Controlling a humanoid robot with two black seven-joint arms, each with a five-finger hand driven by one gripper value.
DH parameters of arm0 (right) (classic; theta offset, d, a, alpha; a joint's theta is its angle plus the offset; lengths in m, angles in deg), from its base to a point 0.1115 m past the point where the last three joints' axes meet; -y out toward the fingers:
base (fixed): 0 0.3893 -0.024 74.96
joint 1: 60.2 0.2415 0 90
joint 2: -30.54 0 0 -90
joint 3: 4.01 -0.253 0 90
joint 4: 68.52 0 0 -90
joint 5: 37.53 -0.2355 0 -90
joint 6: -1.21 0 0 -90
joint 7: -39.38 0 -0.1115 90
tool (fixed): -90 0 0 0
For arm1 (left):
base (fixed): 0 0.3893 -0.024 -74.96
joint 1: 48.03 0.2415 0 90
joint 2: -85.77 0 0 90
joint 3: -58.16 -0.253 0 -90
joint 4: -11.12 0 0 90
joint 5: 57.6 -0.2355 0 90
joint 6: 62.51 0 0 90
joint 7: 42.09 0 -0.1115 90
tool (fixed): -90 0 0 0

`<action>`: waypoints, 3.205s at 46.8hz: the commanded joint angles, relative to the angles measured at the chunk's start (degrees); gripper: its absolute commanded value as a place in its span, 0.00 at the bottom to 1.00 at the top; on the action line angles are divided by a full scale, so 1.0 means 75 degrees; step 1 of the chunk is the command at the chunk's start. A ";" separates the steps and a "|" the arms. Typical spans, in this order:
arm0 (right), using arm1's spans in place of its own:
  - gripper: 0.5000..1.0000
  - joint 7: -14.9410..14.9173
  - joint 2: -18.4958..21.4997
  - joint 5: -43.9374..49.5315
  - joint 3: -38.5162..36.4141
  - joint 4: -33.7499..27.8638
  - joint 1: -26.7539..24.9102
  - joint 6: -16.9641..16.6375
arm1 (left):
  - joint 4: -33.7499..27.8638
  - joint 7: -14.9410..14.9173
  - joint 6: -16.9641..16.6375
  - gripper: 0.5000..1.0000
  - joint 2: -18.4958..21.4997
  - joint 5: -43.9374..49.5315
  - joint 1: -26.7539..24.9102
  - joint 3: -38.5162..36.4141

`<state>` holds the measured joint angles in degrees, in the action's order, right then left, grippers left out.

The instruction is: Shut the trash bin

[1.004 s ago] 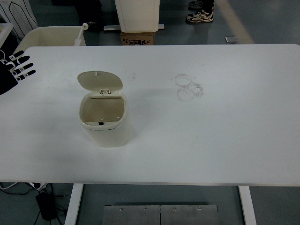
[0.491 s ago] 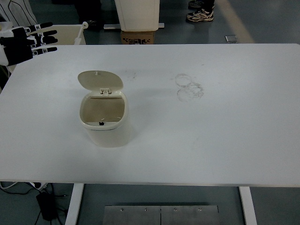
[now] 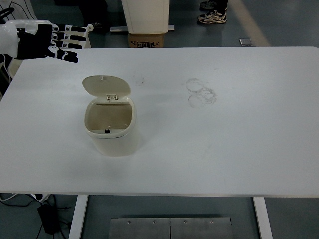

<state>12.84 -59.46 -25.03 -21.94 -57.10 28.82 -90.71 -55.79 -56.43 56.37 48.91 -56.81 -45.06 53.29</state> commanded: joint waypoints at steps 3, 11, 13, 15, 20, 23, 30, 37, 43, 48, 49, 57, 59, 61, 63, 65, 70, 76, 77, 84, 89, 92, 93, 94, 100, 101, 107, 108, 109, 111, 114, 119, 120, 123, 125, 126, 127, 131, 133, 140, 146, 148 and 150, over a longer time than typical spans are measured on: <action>0.98 -0.0001 -0.0001 -0.0004 0.0000 0.0001 0.0002 -0.0001 | -0.0032 -0.0092 0.0250 1.00 -0.0054 -0.0409 -0.0255 -0.0312; 0.98 -0.0001 -0.0001 0.0008 0.0000 0.0012 0.0002 -0.0001 | -0.0079 -0.0092 0.0660 1.00 -0.0147 -0.0855 -0.0560 -0.0547; 0.98 -0.0001 -0.0001 0.0008 0.0000 0.0012 0.0002 -0.0001 | -0.0079 -0.0092 0.0777 1.00 -0.0218 -0.0914 -0.0630 -0.0559; 0.98 -0.0001 -0.0001 0.0008 0.0000 0.0012 0.0002 -0.0001 | -0.0067 -0.0103 0.0815 1.00 -0.0253 -0.0926 -0.0700 -0.0559; 0.98 -0.0001 -0.0001 0.0008 0.0000 0.0012 0.0002 -0.0001 | -0.0067 -0.0092 0.0815 1.00 -0.0440 -0.0926 -0.0899 -0.0559; 0.98 -0.0001 -0.0001 0.0008 0.0012 0.0001 0.0002 -0.0001 | -0.0067 -0.0103 0.0815 1.00 -0.0523 -0.0926 -0.0993 -0.0570; 0.98 -0.0001 -0.0001 0.0008 0.0012 0.0012 0.0002 -0.0001 | -0.0067 -0.0162 0.0815 1.00 -0.0628 -0.0949 -0.1064 -0.0582; 0.98 -0.0001 -0.0001 0.0008 0.0012 0.0012 0.0002 -0.0001 | -0.0079 -0.0209 0.0815 1.00 -0.0757 -0.1112 -0.1099 -0.0594; 0.98 -0.0001 -0.0001 0.0008 0.0012 0.0012 0.0002 -0.0001 | -0.0079 -0.0279 0.0815 1.00 -0.0769 -0.1289 -0.1298 -0.0828; 0.98 -0.0001 -0.0001 0.0008 0.0012 0.0012 0.0002 -0.0001 | -0.0090 -0.0303 0.0815 1.00 -0.0781 -0.1417 -0.1380 -0.1015; 0.98 -0.0001 -0.0001 0.0008 0.0012 0.0001 0.0002 -0.0001 | -0.0090 -0.0303 0.0815 1.00 -0.0781 -0.1441 -0.1380 -0.1039; 0.98 -0.0001 -0.0001 0.0008 0.0012 0.0012 0.0014 -0.0001 | -0.0090 -0.0303 0.0815 1.00 -0.0862 -0.1757 -0.1380 -0.1086; 0.99 -0.0001 -0.0001 0.0008 0.0012 0.0012 0.0014 -0.0001 | -0.0090 -0.0303 0.0815 1.00 -0.0933 -0.1781 -0.1380 -0.1086; 0.98 -0.0001 -0.0001 0.0008 0.0012 0.0012 0.0014 -0.0001 | -0.0090 -0.0303 0.0815 1.00 -0.1003 -0.1781 -0.1380 -0.1086; 0.98 -0.0001 -0.0001 0.0008 0.0023 0.0012 0.0014 -0.0001 | -0.0090 -0.0303 0.0815 1.00 -0.1096 -0.1781 -0.1380 -0.1086; 0.98 -0.0001 -0.0001 -0.0004 0.0012 0.0012 0.0014 -0.0001 | -0.0090 -0.0303 0.0815 1.00 -0.1202 -0.1781 -0.1380 -0.1086; 0.98 -0.0001 -0.0001 -0.0004 0.0023 0.0001 0.0014 -0.0001 | -0.0090 -0.0291 0.0815 1.00 -0.1413 -0.1781 -0.1392 -0.1074; 0.98 -0.0001 -0.0001 -0.0004 0.0023 0.0001 0.0014 -0.0001 | -0.0102 -0.0291 0.0815 1.00 -0.1577 -0.1769 -0.1462 -0.1074; 0.98 -0.0001 -0.0001 -0.0004 0.0023 0.0001 0.0014 -0.0001 | -0.0114 -0.0291 0.0815 1.00 -0.1578 -0.1769 -0.1485 -0.1074; 0.98 -0.0001 -0.0001 -0.0004 0.0023 0.0001 0.0014 -0.0001 | -0.0301 -0.0303 0.0815 1.00 -0.1542 -0.1769 -0.1567 -0.1086; 0.98 -0.0001 -0.0001 0.0008 0.0023 0.0001 0.0014 -0.0001 | -0.0465 -0.0303 0.0815 1.00 -0.1496 -0.1781 -0.1650 -0.1098; 0.98 -0.0001 -0.0001 0.0008 0.0023 0.0001 0.0014 -0.0001 | -0.0501 -0.0314 0.0815 1.00 -0.1472 -0.1793 -0.1661 -0.1098; 0.98 -0.0001 -0.0001 -0.0004 0.0023 0.0001 0.0014 -0.0001 | -0.0501 -0.0314 0.0815 1.00 -0.1472 -0.1793 -0.1661 -0.1098; 0.98 -0.0001 -0.0001 -0.0004 0.0023 0.0001 0.0014 -0.0001 | -0.0501 -0.0314 0.0815 1.00 -0.1472 -0.1793 -0.1661 -0.1098; 0.98 -0.0001 -0.0001 -0.0004 0.0012 0.0012 0.0014 -0.0001 | -0.0688 -0.0314 0.0815 1.00 -0.1460 -0.1863 -0.1708 -0.1109; 0.98 -0.0001 -0.0001 -0.0004 0.0012 0.0012 0.0014 -0.0001 | -0.0734 -0.0314 0.0815 1.00 -0.1449 -0.1875 -0.1732 -0.1109; 0.98 -0.0001 -0.0001 -0.0004 0.0012 0.0001 0.0014 -0.0001 | -0.1016 -0.0314 0.0815 1.00 -0.1402 -0.1887 -0.1779 -0.1109; 0.98 -0.0001 -0.0001 -0.0004 0.0012 0.0001 0.0014 -0.0001 | -0.1039 -0.0314 0.0815 1.00 -0.1390 -0.1887 -0.1779 -0.1109; 0.98 -0.0001 -0.0001 -0.0004 0.0012 0.0001 0.0014 -0.0001 | -0.1063 -0.0314 0.0815 1.00 -0.1367 -0.1887 -0.1779 -0.1121; 0.98 -0.0001 -0.0001 -0.0004 0.0012 0.0012 0.0014 -0.0001 | -0.1133 -0.0314 0.0815 1.00 -0.1308 -0.1887 -0.1802 -0.1238; 0.98 -0.0001 -0.0001 -0.0004 0.0012 0.0001 0.0014 -0.0001 | -0.1297 -0.0314 0.0815 1.00 -0.1226 -0.1887 -0.1919 -0.1448; 0.98 -0.0001 -0.0001 -0.0004 0.0012 0.0012 0.0014 -0.0001 | -0.1625 -0.0314 0.0815 1.00 -0.1004 -0.1886 -0.1989 -0.1683; 0.98 -0.0001 -0.0001 -0.0004 0.0012 0.0012 0.0014 -0.0001 | -0.1672 -0.0314 0.0815 1.00 -0.0957 -0.1887 -0.1990 -0.1695; 0.98 -0.0001 -0.0001 -0.0004 0.0012 0.0012 0.0014 -0.0001 | -0.1801 -0.0314 0.0815 1.00 -0.0863 -0.1887 -0.1990 -0.1707; 0.98 -0.0001 -0.0001 -0.0004 0.0000 0.0001 0.0014 -0.0001 | -0.1860 -0.0314 0.0815 1.00 -0.0804 -0.1887 -0.1990 -0.1707; 0.98 -0.0001 -0.0001 -0.0004 0.0000 0.0012 0.0014 -0.0001 | -0.1883 -0.0314 0.0815 1.00 -0.0781 -0.1887 -0.1990 -0.1707; 0.98 -0.0001 -0.0001 -0.0004 0.0000 0.0012 0.0025 -0.0001 | -0.1907 -0.0314 0.0815 1.00 -0.0757 -0.1887 -0.1990 -0.1707; 0.98 -0.0001 -0.0001 -0.0004 -0.0012 0.0012 0.0025 -0.0001 | -0.1977 -0.0314 0.0815 1.00 -0.0734 -0.1887 -0.1990 -0.1707; 0.98 -0.0001 -0.0001 0.0008 -0.0012 0.0012 0.0025 -0.0001 | -0.2012 -0.0314 0.0815 1.00 -0.0722 -0.1887 -0.1990 -0.1707; 0.98 -0.0001 -0.0001 -0.0004 -0.0012 0.0012 0.0037 -0.0001 | -0.2293 -0.0314 0.0815 1.00 -0.0535 -0.1887 -0.1990 -0.1719; 0.98 -0.0001 -0.0001 -0.0004 -0.0012 0.0012 0.0025 -0.0001 | -0.2516 -0.0314 0.0815 1.00 -0.0406 -0.1887 -0.2001 -0.1906; 0.98 -0.0001 -0.0001 -0.0004 -0.0012 0.0012 0.0025 -0.0001 | -0.2539 -0.0314 0.0815 1.00 -0.0371 -0.1887 -0.2001 -0.1976; 0.98 -0.0001 -0.0001 -0.0004 -0.0012 0.0012 0.0025 -0.0001 | -0.2551 -0.0314 0.0815 1.00 -0.0312 -0.1887 -0.2001 -0.2023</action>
<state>12.84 -59.46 -25.04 -22.03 -57.00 29.02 -90.72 -74.74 -58.79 62.49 45.99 -70.95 -60.00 38.72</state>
